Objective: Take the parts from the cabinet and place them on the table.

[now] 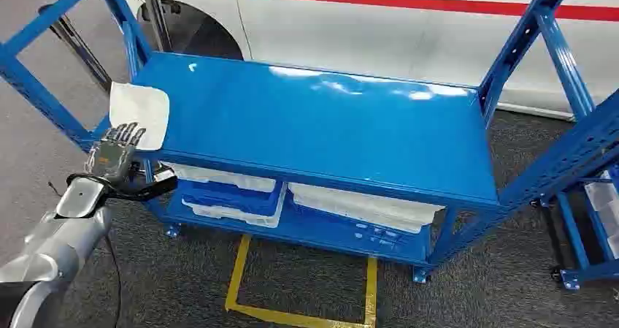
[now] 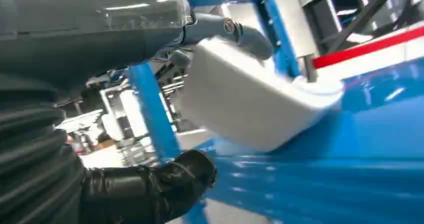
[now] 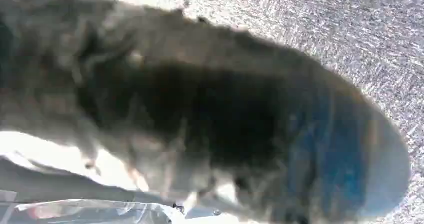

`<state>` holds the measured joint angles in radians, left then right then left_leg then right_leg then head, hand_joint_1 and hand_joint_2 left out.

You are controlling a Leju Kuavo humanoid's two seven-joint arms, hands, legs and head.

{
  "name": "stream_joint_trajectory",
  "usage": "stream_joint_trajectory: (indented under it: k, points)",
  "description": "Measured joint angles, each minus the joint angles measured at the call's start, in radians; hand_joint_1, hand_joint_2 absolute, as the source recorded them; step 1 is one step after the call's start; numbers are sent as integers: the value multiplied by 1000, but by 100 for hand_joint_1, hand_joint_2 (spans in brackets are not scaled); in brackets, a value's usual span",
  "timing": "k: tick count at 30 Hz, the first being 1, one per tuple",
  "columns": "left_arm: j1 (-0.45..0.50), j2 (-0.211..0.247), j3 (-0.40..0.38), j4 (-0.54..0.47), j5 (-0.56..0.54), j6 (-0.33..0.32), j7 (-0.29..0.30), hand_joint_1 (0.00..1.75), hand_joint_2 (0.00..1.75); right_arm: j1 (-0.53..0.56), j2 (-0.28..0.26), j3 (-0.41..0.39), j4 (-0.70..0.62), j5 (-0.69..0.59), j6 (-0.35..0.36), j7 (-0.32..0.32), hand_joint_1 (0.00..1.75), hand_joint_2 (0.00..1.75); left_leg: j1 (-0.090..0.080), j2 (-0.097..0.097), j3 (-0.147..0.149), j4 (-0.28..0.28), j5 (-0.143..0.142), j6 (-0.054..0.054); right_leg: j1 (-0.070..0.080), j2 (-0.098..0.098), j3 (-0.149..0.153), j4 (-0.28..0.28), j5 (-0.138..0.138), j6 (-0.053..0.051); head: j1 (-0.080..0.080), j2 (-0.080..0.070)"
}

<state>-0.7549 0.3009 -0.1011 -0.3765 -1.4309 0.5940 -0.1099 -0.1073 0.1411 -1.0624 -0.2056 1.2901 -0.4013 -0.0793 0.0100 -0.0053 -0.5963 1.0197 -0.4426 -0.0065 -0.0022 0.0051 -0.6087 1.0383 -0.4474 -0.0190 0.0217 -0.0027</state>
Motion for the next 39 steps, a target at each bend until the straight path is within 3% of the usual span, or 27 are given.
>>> stream_joint_trajectory:
  k: [2, 4, 7, 8, 9, 10, 12, 13, 16, 18, 19, 22, 23, 24, 25, 27, 28, 29, 30, 31, 32, 33, 34, 35, 37, 38, 39]
  points:
    - [-5, -16, -11, 0, -6, 16, -8, 0, 175, 0, 0, 0, 0, 0, 0, 2, 0, 0, -1, 0, 3, -6, 3, 13, -2, 0, 3, -3, 0, 13, 0, 0]
    - [-14, -34, -26, 0, -9, 25, -13, 0, 175, 0, 0, 1, 0, 1, 0, 4, 0, 0, 4, 3, 10, -17, 10, 29, -4, 0, -13, 37, -33, 23, 0, 0]
    - [-18, -52, -43, 0, -16, 22, -13, 0, 175, 3, 0, 1, 0, 2, 0, 4, 0, 0, 1, 5, 9, -16, 8, 39, -5, 0, -123, 260, -136, 27, 1, 0]
    - [-17, -56, -48, 0, -15, 19, -11, 0, 175, 3, 0, 2, 0, 2, 1, 4, 0, 0, 0, 5, 8, -15, 8, 39, -5, 0, -145, 301, -140, 28, 2, 0]
    - [-15, -57, -50, 1, -14, 15, -10, 0, 175, 5, 0, 2, 0, 2, 1, 4, 0, 0, 0, 5, 9, -13, 7, 38, -6, 0, -143, 294, -121, 29, 1, 0]
    - [-14, -58, -50, 2, -12, 12, -6, 0, 175, 5, 0, 2, 0, 2, 1, 4, 0, 0, 1, 4, 9, -11, 6, 37, -9, 0, -118, 238, -80, 29, 2, 0]
    - [-14, -58, -50, 3, -8, 6, -2, 0, 175, 5, 0, 3, 0, 3, 1, 4, 0, 0, 2, 2, 8, 0, -1, 29, -14, -1, -37, 76, 1, 27, 1, 0]
    - [-14, -57, -50, 5, -5, 6, 3, 0, 175, 5, 0, 3, 0, 5, 1, 4, 0, 0, -1, 2, 4, 5, -6, 23, -14, 1, -14, 32, -10, 26, 2, 0]
    - [-11, -51, -50, 10, 5, 2, 10, 0, 175, 5, 0, 3, 0, 5, 1, 5, 0, 0, -4, -1, 1, 6, -5, 9, -7, 1, -16, 23, -7, 10, 0, 0]
    - [-3, -42, -50, 12, 8, 1, 13, 0, 175, 4, 0, 3, 0, 5, 0, 6, 0, 0, 0, 0, -3, 10, -13, 0, -13, 0, -13, 14, -1, -4, -1, 0]
    - [0, -37, -50, 14, 11, 2, 15, 0, 175, 4, 0, 3, 0, 5, 0, 7, 0, 0, 1, 1, -10, 35, -34, -5, -12, 0, -12, 13, 0, -10, 0, 0]
    - [7, -27, -49, 19, 18, 4, 29, 0, 175, 5, 0, 3, 0, 4, 0, 11, 0, 0, 2, 2, -109, 248, -138, -13, -7, 0, -13, 13, 0, -17, 0, 0]
    - [16, -26, -49, 20, 19, 4, 36, 0, 175, 6, 0, 3, 0, 3, 0, 14, 0, 0, 2, 2, -136, 300, -148, -14, -6, 0, -13, 13, -1, -18, -1, 0]
    - [24, -24, -49, 23, 19, 5, 41, 0, 175, 6, 0, 2, 0, 3, 0, 15, 0, 0, 2, 2, -139, 302, -134, -12, -4, 0, -12, 13, -2, -19, 0, 0]
    - [28, -21, -49, 24, 19, 6, 48, 0, 175, 6, 0, 2, 0, 3, 0, 16, 0, 0, 2, 2, -123, 263, -103, -8, -3, 0, -11, 14, -2, -19, -1, 0]
    - [28, -13, -48, 24, 23, 8, 59, 0, 175, 6, 0, 3, 0, 3, 0, 16, 0, 0, 0, 2, -43, 98, -14, 4, 0, 1, -7, 14, -3, -19, -1, 0]
    - [27, -8, -47, 24, 24, 9, 63, 0, 175, 6, 0, 3, 0, 3, 0, 16, 0, 0, -4, 4, -10, 25, 4, 11, -1, 1, -6, 13, -4, -19, 0, 0]
    - [26, -2, -46, 24, 25, 10, 68, 0, 175, 6, 1, 2, 0, 3, 0, 16, 0, 0, -11, 4, 6, 1, -7, 13, 5, 1, -9, 16, -5, -15, -1, 0]
    - [27, 0, -45, 24, 25, 11, 71, 0, 175, 6, 1, 2, 0, 3, -1, 16, 0, 0, -13, 2, 3, 4, -6, 14, 1, 1, -10, 13, -2, -10, 0, 0]
    - [28, 4, -45, 24, 26, 12, 74, 10, 175, 6, 1, 2, 0, 3, -1, 16, 0, 0, -15, 1, 3, 3, -5, 16, 0, 1, -10, 12, -2, -7, 0, 0]
    - [30, 9, -44, 24, 26, 13, 75, 65, 175, 6, 1, 2, 0, 3, -1, 16, 0, 0, -16, 1, 4, 2, -4, 20, -1, -1, -7, 8, 0, 0, 0, 0]
    - [31, 13, -42, 24, 27, 14, 77, 65, 175, 4, 1, 3, 0, 3, -2, 16, 0, 0, -7, 1, 14, -19, 7, 30, 4, -1, -6, 9, -5, 7, 0, 0]
    - [33, 15, -40, 24, 27, 17, 77, 175, 175, 5, 1, 3, 0, 3, -3, 16, 0, 0, -6, 3, 20, -27, 11, 32, 1, -1, -8, 25, -17, 10, 1, 0]
    - [33, 16, -38, 24, 32, 19, 79, 175, 175, 6, 1, 3, 0, 4, -3, 16, 0, 0, -5, 4, 22, -30, 13, 38, 1, -2, -28, 68, -48, 14, 2, 0]
    - [37, 19, -34, 24, 37, 25, 80, 175, 175, 7, 1, 2, 0, 4, -3, 17, 0, 0, -6, 4, 19, -29, 12, 41, -4, -2, -99, 218, -124, 20, 2, 0]
    - [42, 20, -31, 24, 38, 27, 80, 175, 175, 8, 1, 2, 0, 5, -3, 17, 0, 0, -7, 4, 19, -28, 11, 41, -6, -2, -130, 280, -143, 24, 2, 0]
    - [46, 20, -29, 25, 40, 29, 80, 175, 175, 9, 1, 2, 0, 5, -3, 18, 0, 0, -6, 4, 19, -27, 11, 41, -9, -2, -139, 298, -136, 28, 2, 0]
